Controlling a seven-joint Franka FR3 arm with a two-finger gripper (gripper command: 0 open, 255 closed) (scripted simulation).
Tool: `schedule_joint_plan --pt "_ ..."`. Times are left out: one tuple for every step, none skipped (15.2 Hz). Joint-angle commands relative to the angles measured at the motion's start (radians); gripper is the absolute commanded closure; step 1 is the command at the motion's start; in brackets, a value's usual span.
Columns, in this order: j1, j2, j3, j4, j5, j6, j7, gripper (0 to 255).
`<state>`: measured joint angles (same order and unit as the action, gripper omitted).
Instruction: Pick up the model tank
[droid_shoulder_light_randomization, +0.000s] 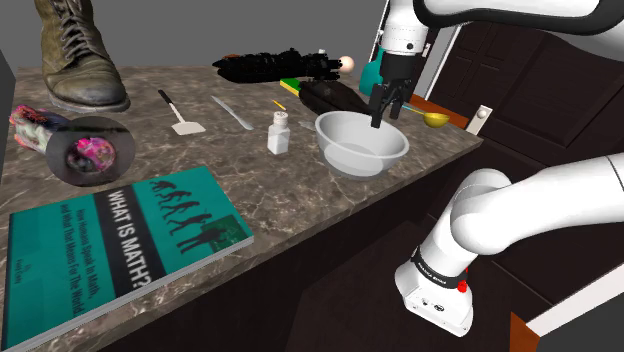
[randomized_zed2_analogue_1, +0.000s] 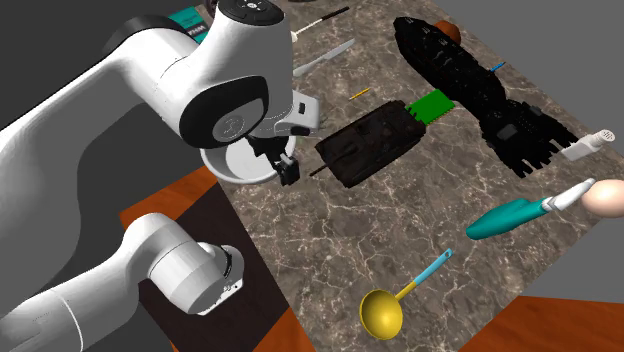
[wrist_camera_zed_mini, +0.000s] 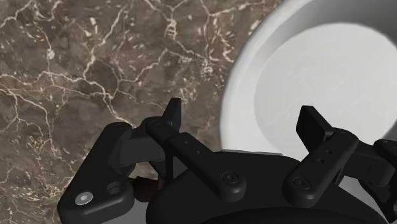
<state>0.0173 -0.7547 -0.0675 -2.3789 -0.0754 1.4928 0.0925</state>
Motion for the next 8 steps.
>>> schedule_joint_plan --pt "0.000 0.000 0.000 0.000 0.000 0.000 0.000 0" --pt "-0.007 0.015 -0.008 0.011 -0.010 0.030 -0.001 0" --pt "-0.014 0.029 -0.017 0.022 -0.019 0.059 -0.002 0" --pt "-0.020 0.044 -0.025 0.033 -0.027 0.088 -0.002 0" --pt "-0.027 0.059 -0.033 0.045 -0.035 0.116 -0.003 0" --pt "-0.033 0.073 -0.041 0.058 -0.043 0.144 -0.003 0" --pt "-0.039 0.088 -0.050 0.071 -0.050 0.172 -0.003 0" --pt "-0.045 0.103 -0.058 0.085 -0.056 0.199 -0.003 0"
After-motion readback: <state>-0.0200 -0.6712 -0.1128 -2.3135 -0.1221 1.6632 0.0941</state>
